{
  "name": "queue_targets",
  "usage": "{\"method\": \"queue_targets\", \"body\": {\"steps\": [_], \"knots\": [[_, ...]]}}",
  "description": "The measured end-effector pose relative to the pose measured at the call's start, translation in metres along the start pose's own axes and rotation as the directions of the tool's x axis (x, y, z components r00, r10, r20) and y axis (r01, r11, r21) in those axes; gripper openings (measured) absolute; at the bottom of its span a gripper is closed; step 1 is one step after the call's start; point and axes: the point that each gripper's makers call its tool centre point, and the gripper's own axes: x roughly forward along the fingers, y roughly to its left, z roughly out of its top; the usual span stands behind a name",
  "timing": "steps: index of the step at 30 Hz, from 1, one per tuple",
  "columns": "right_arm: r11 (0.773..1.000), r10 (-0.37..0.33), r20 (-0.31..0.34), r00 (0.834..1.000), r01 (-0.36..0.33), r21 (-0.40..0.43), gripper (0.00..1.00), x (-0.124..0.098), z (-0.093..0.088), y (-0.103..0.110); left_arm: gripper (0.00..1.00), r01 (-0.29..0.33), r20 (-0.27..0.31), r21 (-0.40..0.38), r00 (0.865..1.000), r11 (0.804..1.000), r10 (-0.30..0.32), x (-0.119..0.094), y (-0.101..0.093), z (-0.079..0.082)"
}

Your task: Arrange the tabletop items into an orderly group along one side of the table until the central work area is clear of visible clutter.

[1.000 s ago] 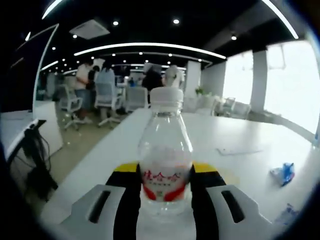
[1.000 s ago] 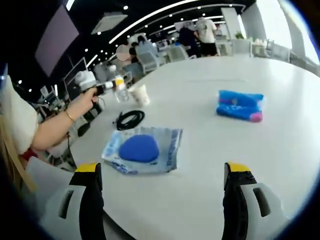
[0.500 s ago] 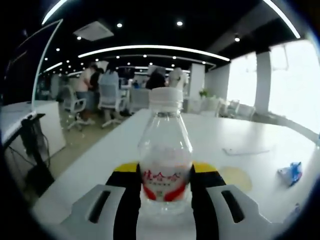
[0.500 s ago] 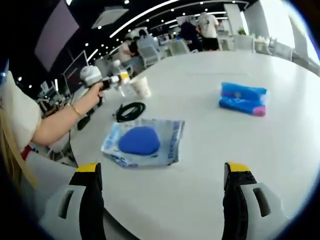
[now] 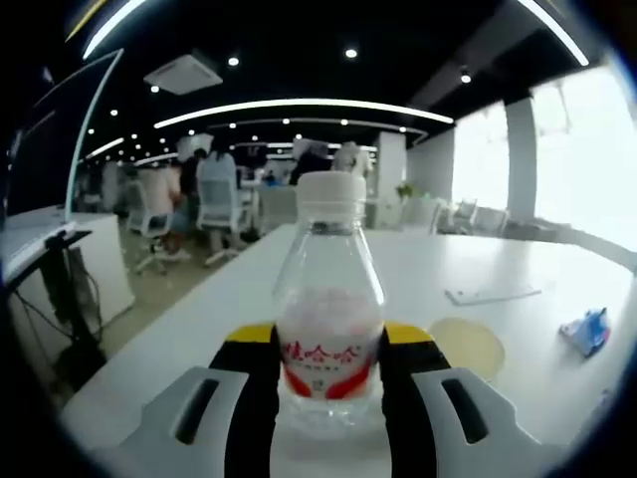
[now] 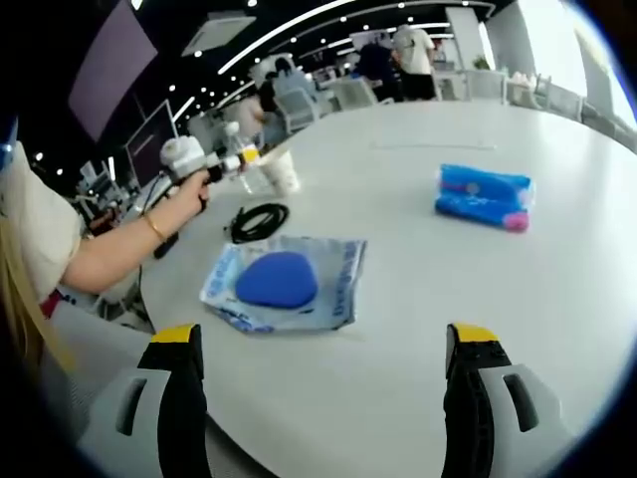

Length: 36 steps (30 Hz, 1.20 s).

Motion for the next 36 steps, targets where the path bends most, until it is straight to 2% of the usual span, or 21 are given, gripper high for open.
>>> {"method": "queue_targets", "body": {"steps": [6, 20, 23, 27, 32, 36], "knots": [[1.0, 0.006, -0.016, 1.0, -0.006, -0.011, 1.0, 0.001, -0.002, 0.003, 0.36, -0.002, -0.002, 0.031, 1.0, 1.0, 0.002, -0.003, -0.003, 0.0], [1.0, 0.002, -0.016, 1.0, -0.002, -0.018, 1.0, 0.0, -0.001, 0.003, 0.37, -0.003, -0.01, 0.028, 1.0, 1.0, 0.003, -0.006, -0.002, 0.001], [1.0, 0.005, -0.012, 1.0, -0.005, -0.014, 1.0, -0.001, 0.0, 0.004, 0.44, -0.029, -0.02, 0.033, 0.999, 0.999, 0.03, -0.006, 0.002, 0.0], [1.0, 0.024, -0.017, 1.0, -0.024, -0.016, 1.0, 0.0, -0.001, 0.009, 0.51, -0.043, -0.007, 0.04, 0.999, 0.998, 0.044, -0.01, 0.006, 0.006], [1.0, 0.024, 0.002, 1.0, -0.024, -0.018, 1.0, -0.001, 0.004, 0.009, 0.62, -0.027, -0.019, 0.039, 0.999, 0.999, 0.028, -0.015, 0.01, 0.011], [0.999, 0.037, 0.007, 0.999, -0.037, -0.027, 1.0, 0.0, 0.008, 0.012, 0.7, -0.011, -0.057, 0.053, 0.998, 0.999, 0.014, -0.021, 0.013, 0.007]]}}
